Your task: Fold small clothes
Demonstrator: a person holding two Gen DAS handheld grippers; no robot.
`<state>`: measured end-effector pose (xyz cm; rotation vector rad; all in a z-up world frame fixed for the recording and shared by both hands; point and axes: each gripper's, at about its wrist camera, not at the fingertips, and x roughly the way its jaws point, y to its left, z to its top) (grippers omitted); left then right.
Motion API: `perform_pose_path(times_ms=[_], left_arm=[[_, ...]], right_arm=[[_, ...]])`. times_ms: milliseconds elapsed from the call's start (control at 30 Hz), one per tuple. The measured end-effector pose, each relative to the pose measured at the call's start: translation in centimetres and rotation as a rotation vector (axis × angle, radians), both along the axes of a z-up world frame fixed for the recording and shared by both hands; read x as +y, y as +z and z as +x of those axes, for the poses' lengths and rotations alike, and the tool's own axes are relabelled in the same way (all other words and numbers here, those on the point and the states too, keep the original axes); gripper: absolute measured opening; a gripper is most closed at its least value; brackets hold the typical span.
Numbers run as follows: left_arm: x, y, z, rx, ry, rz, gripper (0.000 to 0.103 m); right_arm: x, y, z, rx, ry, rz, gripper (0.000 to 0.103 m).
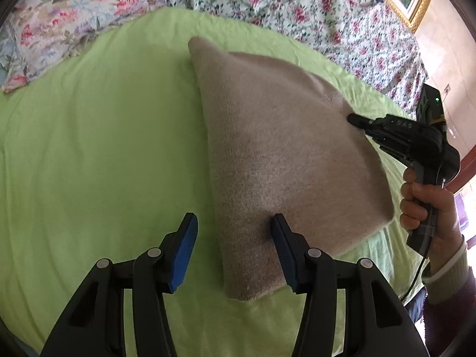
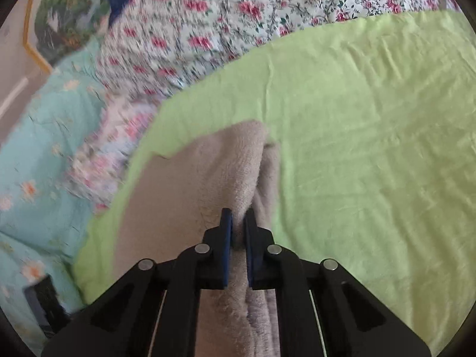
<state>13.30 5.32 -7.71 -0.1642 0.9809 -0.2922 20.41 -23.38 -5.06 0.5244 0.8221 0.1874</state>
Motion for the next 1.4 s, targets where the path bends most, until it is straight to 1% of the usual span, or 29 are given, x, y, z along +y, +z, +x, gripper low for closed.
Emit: perform_pose_path(times_ms=[67, 133, 300, 400, 433, 467, 533, 567, 600, 633, 667, 733, 833, 900, 933, 1000, 1033, 1100, 1233, 1300, 1400], left_arm=[[0.0, -0.4, 0.1, 0.011, 0.003, -0.011, 0.053], [0.0, -0.1, 0.0, 0.005, 0.006, -0.010, 0.053], [0.0, 0.3, -0.6, 0.002, 0.018, 0.007, 0.056], [0.0, 0.7, -1.1, 0.000, 0.027, 0.006, 0.056], [0.0, 0.9, -1.4, -0.006, 0.029, 0.009, 0.059], [-0.1, 1.1, -1.8, -0.014, 0.032, 0.017, 0.065], [-0.2, 1.4, -2.4, -0.029, 0.040, 0.035, 0.071], [-0.2, 1.6, -2.7, -0.037, 0.041, 0.044, 0.074], [-0.3, 1.7, -2.9, -0.042, 0.041, 0.052, 0.075], [-0.3, 1.9, -3.2, -0.044, 0.044, 0.062, 0.080], [-0.2, 2.0, -3.5, -0.047, 0.046, 0.067, 0.083], [0.0, 2.4, -4.2, -0.055, 0.047, 0.075, 0.083], [0.6, 2.7, -5.4, -0.067, 0.052, 0.098, 0.090], [0.9, 2.9, -6.4, -0.075, 0.056, 0.132, 0.093], [1.0, 2.8, -6.9, -0.076, 0.062, 0.153, 0.096], [1.3, 2.8, -7.7, -0.080, 0.072, 0.183, 0.100], [1.4, 2.8, -8.3, -0.084, 0.079, 0.203, 0.102], [1.5, 2.8, -9.2, -0.091, 0.081, 0.244, 0.102], [0.7, 3.2, -11.8, -0.142, 0.059, 0.385, 0.102], [0.3, 3.6, -12.7, -0.153, 0.034, 0.412, 0.102], [-0.3, 3.8, -13.4, -0.149, 0.008, 0.410, 0.102]], right_arm=[[0.3, -1.5, 0.6, 0.046, 0.001, -0.042, 0.009], [0.2, -2.1, 0.6, 0.056, -0.007, -0.049, 0.009], [0.6, -0.9, -0.1, 0.056, -0.029, -0.108, 0.010], [0.3, 0.2, -1.4, 0.052, -0.043, -0.101, 0.012], [0.2, 0.5, -1.8, 0.053, -0.044, -0.102, 0.012], [0.2, 0.9, -2.6, 0.051, -0.044, -0.104, 0.015], [0.4, 1.7, -4.3, 0.040, -0.035, -0.108, 0.031], [0.7, 2.1, -5.3, 0.033, -0.024, -0.112, 0.046], [1.0, 2.5, -6.4, 0.019, -0.011, -0.119, 0.052], [1.4, 2.9, -7.4, 0.004, 0.002, -0.131, 0.053], [1.8, 3.4, -8.5, -0.009, 0.013, -0.148, 0.054], [2.6, 4.0, -10.8, -0.024, 0.030, -0.168, 0.056], [3.5, 4.4, -13.6, -0.041, 0.061, -0.191, 0.063], [4.2, 4.6, -15.6, -0.053, 0.081, -0.235, 0.071], [4.6, 4.7, -16.5, -0.058, 0.089, -0.257, 0.073], [5.4, 4.6, -18.6, -0.070, 0.112, -0.301, 0.082], [5.7, 4.5, -19.3, -0.074, 0.119, -0.313, 0.084], [6.3, 4.1, -20.9, -0.073, 0.142, -0.341, 0.087], [7.2, 3.2, -23.1, -0.030, 0.191, -0.366, 0.089], [7.4, 3.0, -23.8, -0.020, 0.206, -0.377, 0.089], [7.7, 2.9, -24.0, -0.020, 0.217, -0.390, 0.093]])
